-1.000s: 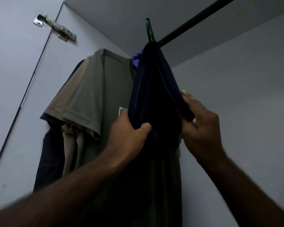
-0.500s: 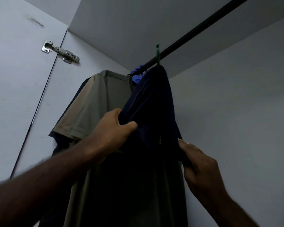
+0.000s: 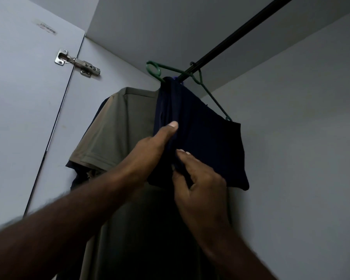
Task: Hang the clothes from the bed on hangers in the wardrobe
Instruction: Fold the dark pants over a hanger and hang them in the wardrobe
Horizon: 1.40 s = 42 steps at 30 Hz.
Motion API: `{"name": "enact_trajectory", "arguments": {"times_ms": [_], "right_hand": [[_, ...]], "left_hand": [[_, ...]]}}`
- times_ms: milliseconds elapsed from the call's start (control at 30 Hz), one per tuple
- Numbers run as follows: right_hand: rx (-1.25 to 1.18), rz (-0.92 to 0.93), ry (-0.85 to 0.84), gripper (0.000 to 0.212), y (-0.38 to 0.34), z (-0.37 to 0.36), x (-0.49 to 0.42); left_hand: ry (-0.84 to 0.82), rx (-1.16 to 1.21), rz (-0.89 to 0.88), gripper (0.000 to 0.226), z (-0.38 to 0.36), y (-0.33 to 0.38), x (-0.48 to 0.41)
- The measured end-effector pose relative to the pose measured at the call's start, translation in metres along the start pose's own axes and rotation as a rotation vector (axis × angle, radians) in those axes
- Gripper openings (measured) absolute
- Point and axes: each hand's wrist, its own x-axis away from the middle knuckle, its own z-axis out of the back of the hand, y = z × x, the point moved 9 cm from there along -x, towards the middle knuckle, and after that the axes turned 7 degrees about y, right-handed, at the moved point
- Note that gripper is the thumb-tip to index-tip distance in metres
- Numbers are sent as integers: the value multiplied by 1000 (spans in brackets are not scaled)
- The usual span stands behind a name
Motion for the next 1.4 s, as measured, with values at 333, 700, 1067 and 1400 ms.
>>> {"name": "enact_trajectory", "arguments": {"times_ms": [333, 700, 1067, 1400], "right_hand": [[-134, -393, 157, 23, 85, 48, 14], [-589, -1201, 57, 9, 206, 51, 67], [-542, -1181, 209, 12, 195, 76, 100], [-538, -1200, 209, 14, 190, 65, 110]], "left_hand": [[119, -13, -23, 41, 30, -15, -9], [114, 149, -273, 73, 28, -14, -2], [104, -11, -399, 50, 18, -15, 15], [203, 25, -282, 34, 22, -34, 10]]}}
